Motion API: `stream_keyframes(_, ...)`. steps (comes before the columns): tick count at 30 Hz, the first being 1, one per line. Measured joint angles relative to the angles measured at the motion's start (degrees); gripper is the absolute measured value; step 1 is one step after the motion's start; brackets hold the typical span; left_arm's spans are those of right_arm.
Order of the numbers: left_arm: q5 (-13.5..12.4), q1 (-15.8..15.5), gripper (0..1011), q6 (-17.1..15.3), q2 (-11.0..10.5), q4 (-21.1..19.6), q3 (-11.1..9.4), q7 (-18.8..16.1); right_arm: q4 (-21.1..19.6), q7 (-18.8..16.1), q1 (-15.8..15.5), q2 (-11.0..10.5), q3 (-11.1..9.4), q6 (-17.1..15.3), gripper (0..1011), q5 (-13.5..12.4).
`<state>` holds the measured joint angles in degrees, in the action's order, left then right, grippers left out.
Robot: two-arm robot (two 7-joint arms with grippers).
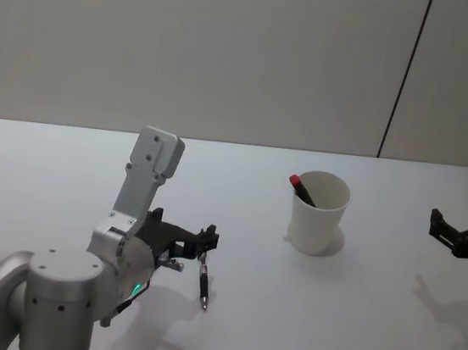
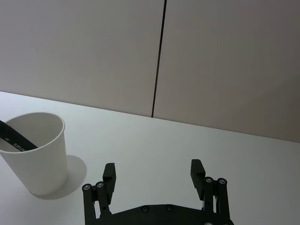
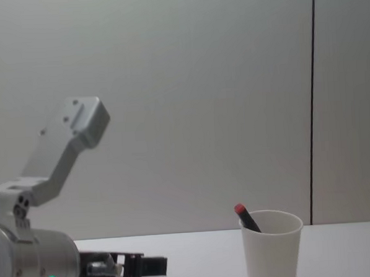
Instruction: Place the pen into the pen holder.
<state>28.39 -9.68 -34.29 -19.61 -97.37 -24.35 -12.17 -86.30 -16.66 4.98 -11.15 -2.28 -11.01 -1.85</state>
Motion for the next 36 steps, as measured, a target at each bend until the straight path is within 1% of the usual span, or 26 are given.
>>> stream_keyframes(4,-0.9,-0.6,1002,-2.3,0.6,1.1,-0.2,0.5,0.0,0.0,0.0,0.0,0.0,0.0,1002,0.0)
stream_keyframes(8,-1.5,-1.1,1002,-3.5,1.1,1.9,-0.4,0.7,0.0,0.0,0.0,0.0,0.0,0.0,1002,0.0)
stream_keyframes(11,-2.5,-1.6,1002,-5.0,1.7,2.9,-0.6,0.8,0.0,0.0,0.0,0.0,0.0,0.0,1002,0.0)
stream_keyframes(16,-3.5,-2.2,1002,-6.1,2.4,4.1,-0.8,0.7,0.0,0.0,0.0,0.0,0.0,0.0,1002,0.0)
stream_keyframes(20,-4.2,-2.6,1002,-6.8,3.1,5.4,-0.9,0.3,0.0,0.0,0.0,0.0,0.0,0.0,1002,0.0)
stream_keyframes(36,-5.7,-4.0,1002,-8.2,5.6,8.9,-1.1,-1.3,0.0,0.0,0.0,0.0,0.0,0.0,1002,0.0)
